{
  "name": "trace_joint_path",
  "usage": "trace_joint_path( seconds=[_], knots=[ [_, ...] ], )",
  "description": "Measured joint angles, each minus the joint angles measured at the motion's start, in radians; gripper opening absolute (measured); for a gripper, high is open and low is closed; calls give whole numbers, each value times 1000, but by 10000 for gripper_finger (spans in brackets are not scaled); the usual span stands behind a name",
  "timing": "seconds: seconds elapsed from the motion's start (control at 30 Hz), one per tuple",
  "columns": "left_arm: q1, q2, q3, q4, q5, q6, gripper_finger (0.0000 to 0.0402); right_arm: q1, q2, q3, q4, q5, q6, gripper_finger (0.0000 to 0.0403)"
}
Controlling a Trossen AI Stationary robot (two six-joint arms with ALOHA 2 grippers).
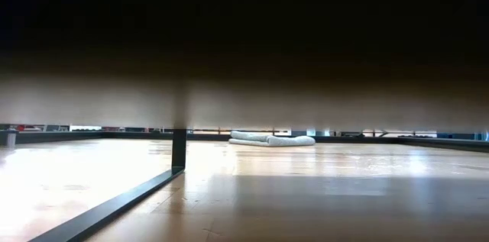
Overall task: Stack small to large cups/mugs on shelf
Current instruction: Return to Home Position
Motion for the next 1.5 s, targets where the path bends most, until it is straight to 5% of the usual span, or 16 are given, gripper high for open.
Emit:
trace_joint_path(
  seconds=[1.5],
  knots=[
    [0, 0, -1, -4, 16, -2, 146, 0, 3, -2, -28, -3, 6, 143]
  ],
)
